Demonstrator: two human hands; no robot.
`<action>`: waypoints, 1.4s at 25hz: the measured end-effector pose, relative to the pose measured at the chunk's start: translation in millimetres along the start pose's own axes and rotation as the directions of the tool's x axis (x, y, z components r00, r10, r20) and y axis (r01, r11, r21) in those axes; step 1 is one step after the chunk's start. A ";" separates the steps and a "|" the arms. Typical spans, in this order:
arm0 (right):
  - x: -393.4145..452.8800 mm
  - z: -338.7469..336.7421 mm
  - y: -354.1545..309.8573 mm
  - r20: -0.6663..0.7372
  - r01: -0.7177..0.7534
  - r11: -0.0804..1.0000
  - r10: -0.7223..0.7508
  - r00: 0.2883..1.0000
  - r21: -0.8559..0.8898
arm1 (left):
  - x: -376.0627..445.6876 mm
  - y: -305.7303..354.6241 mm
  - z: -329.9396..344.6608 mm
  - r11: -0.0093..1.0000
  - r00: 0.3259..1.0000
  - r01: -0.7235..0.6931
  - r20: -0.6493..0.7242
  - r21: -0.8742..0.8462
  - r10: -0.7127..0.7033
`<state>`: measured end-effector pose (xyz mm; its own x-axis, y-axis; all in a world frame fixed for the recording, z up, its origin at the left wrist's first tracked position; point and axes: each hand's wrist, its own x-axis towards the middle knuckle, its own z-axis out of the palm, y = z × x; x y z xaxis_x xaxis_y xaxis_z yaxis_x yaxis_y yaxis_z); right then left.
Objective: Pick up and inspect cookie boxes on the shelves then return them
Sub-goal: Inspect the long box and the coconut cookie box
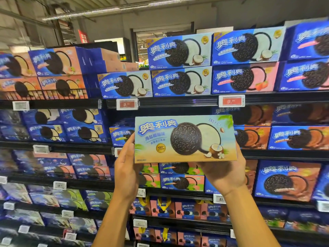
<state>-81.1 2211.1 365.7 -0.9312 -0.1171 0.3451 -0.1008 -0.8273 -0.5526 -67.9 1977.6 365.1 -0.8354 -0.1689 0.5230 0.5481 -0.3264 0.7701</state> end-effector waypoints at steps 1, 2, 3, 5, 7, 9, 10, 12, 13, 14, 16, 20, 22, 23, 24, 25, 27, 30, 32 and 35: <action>-0.8 1.1 -1.6 -0.004 0.009 1.000 -0.009 1.000 -0.023 | 0.8 0.7 -0.4 0.999 1.000 0.007 -0.018 0.048 -0.006; -1.6 3.0 -3.8 -0.008 0.023 0.998 -0.024 1.000 -0.062 | 2.1 1.8 -0.5 0.993 0.998 0.008 -0.068 0.117 0.000; -2.7 6.1 -6.2 -0.016 0.038 0.993 -0.040 0.999 -0.112 | 3.1 3.8 -1.0 0.981 0.989 0.000 -0.144 0.194 0.029; -5.3 15.7 -10.4 -0.033 0.065 0.969 -0.075 0.997 -0.239 | 2.3 13.2 1.8 0.946 0.953 -0.051 -0.267 0.319 0.141; -8.1 29.8 -10.8 -0.035 0.106 0.896 -0.134 0.990 -0.432 | -2.8 27.5 12.3 0.924 0.953 -0.127 -0.212 0.360 0.214; -11.1 47.5 -7.4 0.000 0.158 0.793 -0.195 0.981 -0.588 | -8.9 43.8 28.8 0.918 0.983 -0.167 -0.009 0.358 0.183; -12.6 56.3 -4.9 0.037 0.192 0.747 -0.219 0.975 -0.636 | -9.8 51.6 37.6 0.926 0.988 -0.152 0.087 0.345 0.129; -15.3 72.1 0.8 0.126 0.267 0.660 -0.254 0.959 -0.702 | -7.5 64.5 50.1 0.942 0.980 -0.077 0.198 0.326 0.012; -16.0 79.1 4.1 0.169 0.305 0.616 -0.271 0.948 -0.726 | -6.1 69.9 54.1 0.946 0.972 -0.048 0.232 0.320 -0.029; -16.1 85.0 8.0 0.201 0.336 0.578 -0.286 0.937 -0.744 | -4.7 73.6 56.7 0.949 0.963 -0.036 0.264 0.314 -0.051; -15.4 93.4 18.0 0.245 0.373 0.523 -0.299 0.922 -0.766 | -3.0 76.8 58.3 0.959 0.949 -0.043 0.312 0.281 -0.049; -9.5 104.4 39.2 0.287 0.378 0.464 -0.256 0.923 -0.801 | 4.4 77.0 46.3 0.970 0.957 -0.034 0.286 0.240 -0.037; -4.6 110.0 48.2 0.295 0.362 0.426 -0.218 0.930 -0.829 | 11.6 76.1 34.6 0.978 0.972 0.009 0.228 0.207 -0.057; -2.9 113.1 52.5 0.298 0.352 0.401 -0.192 0.935 -0.846 | 15.4 76.3 28.4 0.982 0.979 0.031 0.192 0.186 -0.067; -1.4 116.6 56.5 0.306 0.347 0.367 -0.166 0.937 -0.863 | 19.5 76.2 22.1 0.984 0.985 0.047 0.158 0.170 -0.075; 0.3 119.2 59.9 0.318 0.346 0.331 -0.137 0.938 -0.878 | 23.2 75.8 15.5 0.987 0.989 0.060 0.125 0.148 -0.078; 4.6 122.3 66.1 0.346 0.352 0.277 -0.074 0.935 -0.894 | 29.9 74.2 1.5 0.996 0.994 0.087 0.056 0.029 -0.089; 12.5 123.0 73.2 0.409 0.402 0.221 -0.015 0.912 -0.888 | 37.5 68.9 -21.9 0.968 0.990 0.128 -0.024 -0.216 -0.137; 21.0 118.1 70.8 0.440 0.446 0.200 -0.076 0.895 -0.873 | 41.9 64.1 -36.3 0.935 0.979 0.167 -0.056 -0.314 -0.194; 36.8 98.4 55.9 0.305 0.348 0.216 -0.211 0.929 -0.912 | 46.0 59.3 -54.2 0.905 0.971 0.188 -0.066 -0.381 -0.229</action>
<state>-86.5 2106.4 422.2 -0.7369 -0.1017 0.6683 -0.6656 0.2820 -0.6910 -76.0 1900.1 415.0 -0.9397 -0.1505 0.3071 0.3236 -0.6818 0.6560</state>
